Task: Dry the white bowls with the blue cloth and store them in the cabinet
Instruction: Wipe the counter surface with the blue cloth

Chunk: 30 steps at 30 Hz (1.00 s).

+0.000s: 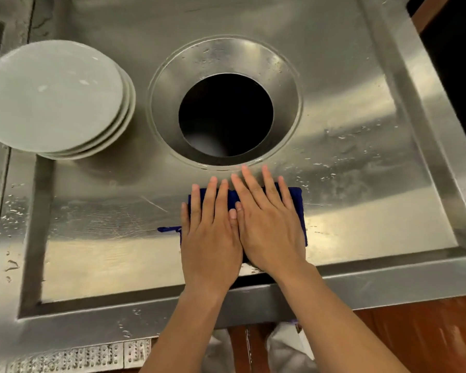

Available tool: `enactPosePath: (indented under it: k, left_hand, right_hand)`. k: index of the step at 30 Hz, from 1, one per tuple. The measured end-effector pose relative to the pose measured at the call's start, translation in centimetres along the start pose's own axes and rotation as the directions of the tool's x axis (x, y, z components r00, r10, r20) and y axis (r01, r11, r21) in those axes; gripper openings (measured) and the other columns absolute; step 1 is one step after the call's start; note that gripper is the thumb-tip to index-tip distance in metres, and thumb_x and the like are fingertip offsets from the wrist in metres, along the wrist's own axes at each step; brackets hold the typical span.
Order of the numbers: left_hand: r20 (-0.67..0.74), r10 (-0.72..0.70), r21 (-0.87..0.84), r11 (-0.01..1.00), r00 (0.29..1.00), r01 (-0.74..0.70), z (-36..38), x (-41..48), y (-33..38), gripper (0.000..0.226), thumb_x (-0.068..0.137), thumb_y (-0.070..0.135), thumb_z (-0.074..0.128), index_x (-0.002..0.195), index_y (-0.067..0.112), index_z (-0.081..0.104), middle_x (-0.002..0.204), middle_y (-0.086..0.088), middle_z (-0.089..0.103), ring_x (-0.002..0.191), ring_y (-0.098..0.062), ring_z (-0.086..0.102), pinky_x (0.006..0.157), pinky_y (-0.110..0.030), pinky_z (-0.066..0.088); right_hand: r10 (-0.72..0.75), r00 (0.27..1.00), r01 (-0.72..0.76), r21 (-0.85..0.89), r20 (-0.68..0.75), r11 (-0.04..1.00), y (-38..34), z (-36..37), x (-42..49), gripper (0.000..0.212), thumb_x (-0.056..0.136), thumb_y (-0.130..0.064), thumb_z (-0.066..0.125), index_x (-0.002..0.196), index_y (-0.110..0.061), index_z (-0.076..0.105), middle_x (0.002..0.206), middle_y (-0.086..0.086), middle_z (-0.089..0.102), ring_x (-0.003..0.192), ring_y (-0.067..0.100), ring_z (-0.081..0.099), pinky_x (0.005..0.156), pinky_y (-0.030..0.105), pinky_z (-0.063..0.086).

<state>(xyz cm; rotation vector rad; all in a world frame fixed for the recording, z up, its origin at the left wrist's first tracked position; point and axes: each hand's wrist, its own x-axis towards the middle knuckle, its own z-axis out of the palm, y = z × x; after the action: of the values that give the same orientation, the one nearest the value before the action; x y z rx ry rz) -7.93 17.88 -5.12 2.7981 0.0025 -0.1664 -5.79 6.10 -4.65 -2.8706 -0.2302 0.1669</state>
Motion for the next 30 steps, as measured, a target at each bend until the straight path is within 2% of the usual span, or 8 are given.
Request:
enactPosePath:
  k: [7,11,17,23,30]
  left_hand:
    - [-0.003,0.029,-0.011,1.0,1.0,-0.029,2.5,0.3,8.0,0.06,0.111,0.038,0.012,0.168,0.021,0.019,0.177,0.0,0.018,0.164,-0.023,0.004,0.133,-0.041,0.002]
    - [0.014,0.068,0.0,0.998,0.998,-0.068,3.8,1.2,12.2,0.061,0.11,0.038,0.011,0.168,0.02,0.02,0.177,-0.001,0.018,0.165,-0.024,0.004,0.134,-0.044,0.005]
    - [0.015,0.134,-0.002,0.991,0.991,-0.134,5.6,3.5,17.6,0.059,0.111,0.035,0.016,0.166,0.017,0.027,0.175,-0.003,0.025,0.164,-0.025,0.009,0.134,-0.047,0.011]
    - [-0.011,0.13,0.006,0.991,0.991,-0.13,6.4,6.6,19.4,0.059,0.111,0.035,0.015,0.166,0.017,0.026,0.175,0.001,0.023,0.163,-0.022,0.004,0.133,-0.045,0.009]
    - [-0.044,0.122,0.017,0.992,0.992,-0.121,6.6,12.2,20.1,0.056,0.113,0.032,0.023,0.166,0.015,0.029,0.175,-0.001,0.026,0.163,-0.023,0.01,0.133,-0.045,0.011]
  right_hand:
    - [0.023,0.999,-0.023,-0.006,-0.029,1.0,8.1,-1.8,-1.5,0.054,0.108,-0.034,0.029,0.16,-0.019,0.032,0.169,0.003,0.027,0.159,0.029,0.013,0.127,0.051,0.016]
    - [0.056,0.998,-0.058,-0.038,-0.035,0.998,12.5,-2.9,-1.8,0.055,0.109,-0.035,0.028,0.161,-0.019,0.029,0.17,0.003,0.025,0.159,0.03,0.012,0.127,0.051,0.014]
    - [0.178,0.979,-0.181,-0.022,-0.101,0.983,18.0,-4.4,-1.7,0.057,0.108,-0.036,0.026,0.162,-0.018,0.024,0.171,0.006,0.021,0.159,0.029,0.011,0.128,0.051,0.011]
    - [0.25,0.956,-0.256,-0.021,-0.152,0.966,20.1,-5.3,1.0,0.06,0.106,-0.04,0.026,0.162,-0.018,0.024,0.171,0.012,0.017,0.159,0.032,0.009,0.127,0.054,0.011]
    - [0.239,0.954,-0.253,-0.06,-0.181,0.966,21.8,-6.0,6.6,0.062,0.107,-0.042,0.024,0.163,-0.016,0.023,0.171,0.014,0.017,0.159,0.033,0.011,0.127,0.053,0.014]
